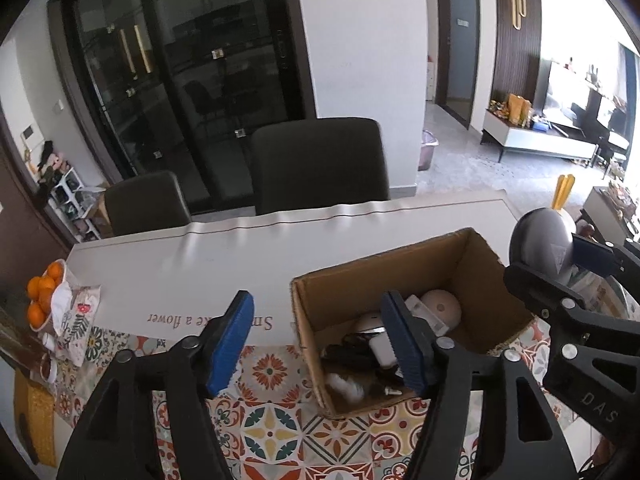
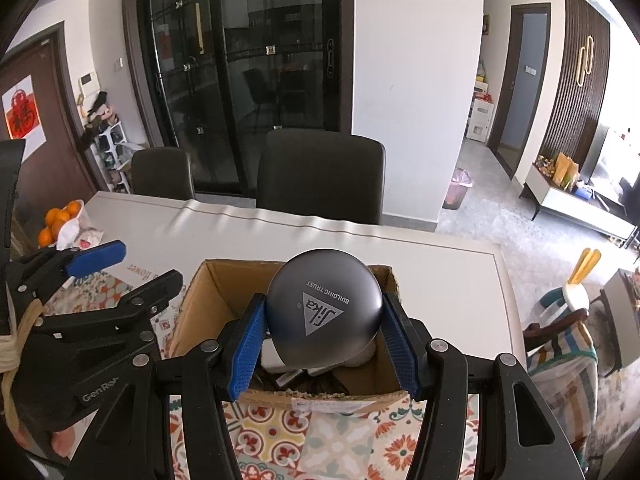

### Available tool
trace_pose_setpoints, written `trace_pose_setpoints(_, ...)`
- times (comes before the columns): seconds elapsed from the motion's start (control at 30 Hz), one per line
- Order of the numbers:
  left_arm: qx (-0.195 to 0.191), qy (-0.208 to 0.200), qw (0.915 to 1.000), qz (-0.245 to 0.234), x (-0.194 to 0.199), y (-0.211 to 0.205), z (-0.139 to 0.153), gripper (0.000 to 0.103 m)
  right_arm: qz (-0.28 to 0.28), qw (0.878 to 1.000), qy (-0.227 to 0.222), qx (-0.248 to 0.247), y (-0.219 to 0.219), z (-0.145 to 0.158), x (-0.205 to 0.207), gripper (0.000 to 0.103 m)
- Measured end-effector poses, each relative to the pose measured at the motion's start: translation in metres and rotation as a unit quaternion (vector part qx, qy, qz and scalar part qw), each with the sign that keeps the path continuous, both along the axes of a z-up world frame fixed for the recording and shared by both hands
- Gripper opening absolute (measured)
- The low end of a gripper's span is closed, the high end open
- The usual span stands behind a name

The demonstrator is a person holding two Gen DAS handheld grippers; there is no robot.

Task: Organize rigid objects
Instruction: 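Open both grippers to drop the speaker and figurine into the box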

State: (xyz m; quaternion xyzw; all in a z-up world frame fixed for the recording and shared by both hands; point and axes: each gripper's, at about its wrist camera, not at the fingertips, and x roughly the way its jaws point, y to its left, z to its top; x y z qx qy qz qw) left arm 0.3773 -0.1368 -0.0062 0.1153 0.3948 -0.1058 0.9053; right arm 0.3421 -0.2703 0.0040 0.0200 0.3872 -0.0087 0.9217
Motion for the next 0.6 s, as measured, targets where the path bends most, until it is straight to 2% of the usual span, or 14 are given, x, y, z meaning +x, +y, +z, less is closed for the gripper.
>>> trace_pose_setpoints(0.2,0.004,-0.016,0.9996,0.021,-0.003,0.015,0.006,0.085,0.001,1.0,0.003,0.008,0.003,-0.001,0.006,0.057)
trace_pose_setpoints(0.23,0.003,-0.019,0.9996,0.023,-0.004,0.018,0.008,0.086,-0.001,1.0,0.004,0.009,0.004,-0.001,0.005,0.059)
trace_pose_setpoints(0.27,0.002,-0.021,0.9995,0.024,-0.005,0.02,0.009,0.086,-0.003,1.0,0.001,0.007,0.004,0.0,0.005,0.068)
trace_pose_setpoints(0.33,0.001,-0.026,0.9993,0.027,-0.01,0.025,0.012,0.086,-0.01,1.0,-0.011,-0.002,0.006,0.004,0.003,0.077)
trace_pose_setpoints(0.6,-0.016,-0.034,0.9986,0.036,-0.036,0.041,0.03,0.089,-0.031,0.999,-0.021,-0.015,0.006,0.018,-0.019,0.077)
